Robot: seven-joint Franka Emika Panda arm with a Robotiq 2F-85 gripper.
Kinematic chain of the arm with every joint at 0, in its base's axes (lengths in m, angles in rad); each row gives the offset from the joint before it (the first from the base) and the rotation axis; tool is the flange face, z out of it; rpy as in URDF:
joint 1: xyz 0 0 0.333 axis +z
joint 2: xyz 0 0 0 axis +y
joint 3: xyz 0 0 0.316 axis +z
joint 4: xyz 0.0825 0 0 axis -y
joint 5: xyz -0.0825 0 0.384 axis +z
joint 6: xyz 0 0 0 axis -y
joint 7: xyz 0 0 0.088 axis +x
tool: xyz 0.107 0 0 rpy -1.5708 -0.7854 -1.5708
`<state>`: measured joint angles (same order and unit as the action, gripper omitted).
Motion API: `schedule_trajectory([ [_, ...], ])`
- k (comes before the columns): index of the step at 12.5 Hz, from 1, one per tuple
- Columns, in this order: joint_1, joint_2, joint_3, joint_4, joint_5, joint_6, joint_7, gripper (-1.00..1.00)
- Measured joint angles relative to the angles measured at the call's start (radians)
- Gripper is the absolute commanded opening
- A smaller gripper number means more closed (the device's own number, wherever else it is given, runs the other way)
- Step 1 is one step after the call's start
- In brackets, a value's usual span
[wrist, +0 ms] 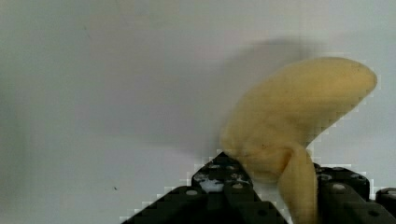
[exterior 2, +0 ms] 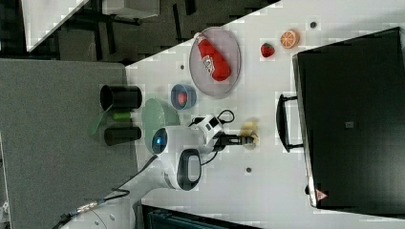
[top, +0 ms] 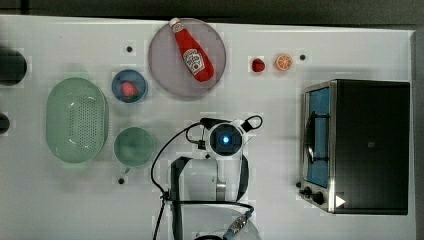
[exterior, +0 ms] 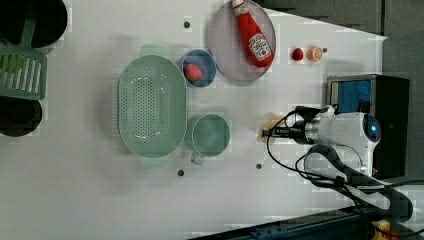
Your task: Pick Banana and place it in mug.
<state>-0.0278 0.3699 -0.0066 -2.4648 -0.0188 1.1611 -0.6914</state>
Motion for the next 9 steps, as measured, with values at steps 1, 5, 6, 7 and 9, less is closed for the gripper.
schedule_trajectory([
  [1, 0.000, -0.010, 0.002, 0.004, 0.011, -0.009, 0.000, -0.49],
  [5, 0.002, -0.172, -0.020, -0.004, 0.010, -0.162, 0.000, -0.49],
  [6, -0.005, -0.241, -0.025, 0.006, 0.013, -0.242, 0.000, -0.49],
  [7, -0.014, -0.318, -0.027, 0.020, 0.010, -0.297, -0.001, -0.49],
  [9, -0.012, -0.479, -0.037, 0.104, -0.014, -0.509, -0.002, -0.49],
])
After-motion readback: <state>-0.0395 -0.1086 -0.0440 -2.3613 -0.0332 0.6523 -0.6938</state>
